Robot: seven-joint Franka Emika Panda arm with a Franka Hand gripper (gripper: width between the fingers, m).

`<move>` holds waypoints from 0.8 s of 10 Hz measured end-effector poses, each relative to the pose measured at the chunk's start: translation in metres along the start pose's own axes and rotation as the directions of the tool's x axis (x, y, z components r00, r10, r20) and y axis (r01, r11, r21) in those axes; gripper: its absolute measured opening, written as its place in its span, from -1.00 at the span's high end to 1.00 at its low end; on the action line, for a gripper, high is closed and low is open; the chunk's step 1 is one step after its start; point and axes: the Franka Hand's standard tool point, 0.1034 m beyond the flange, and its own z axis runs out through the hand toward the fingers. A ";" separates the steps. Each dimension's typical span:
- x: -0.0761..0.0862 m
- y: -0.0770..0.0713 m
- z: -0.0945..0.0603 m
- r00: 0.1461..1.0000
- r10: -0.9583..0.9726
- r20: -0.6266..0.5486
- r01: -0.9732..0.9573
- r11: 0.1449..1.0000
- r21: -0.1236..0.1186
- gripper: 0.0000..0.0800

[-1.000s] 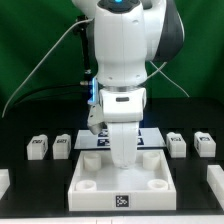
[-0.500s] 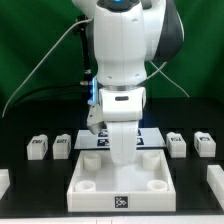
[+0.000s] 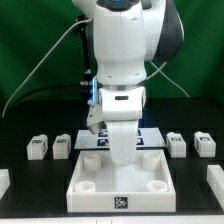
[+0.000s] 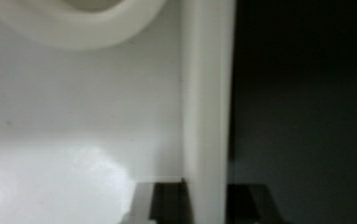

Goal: Assemble one leg

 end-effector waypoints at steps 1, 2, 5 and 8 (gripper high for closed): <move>0.000 0.004 0.000 1.000 -0.017 -0.002 0.017 1.000 -0.013 0.83; 0.003 0.012 0.000 0.999 -0.037 -0.007 0.036 0.999 -0.033 0.83; 0.041 0.031 -0.002 0.998 -0.049 -0.033 0.047 0.997 -0.061 0.83; 0.069 0.051 -0.003 0.998 -0.034 -0.055 0.030 0.996 -0.082 0.84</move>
Offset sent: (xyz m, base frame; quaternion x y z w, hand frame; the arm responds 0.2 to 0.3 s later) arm 0.0306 0.0516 -0.0080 -0.0354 0.0314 -0.0459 0.9978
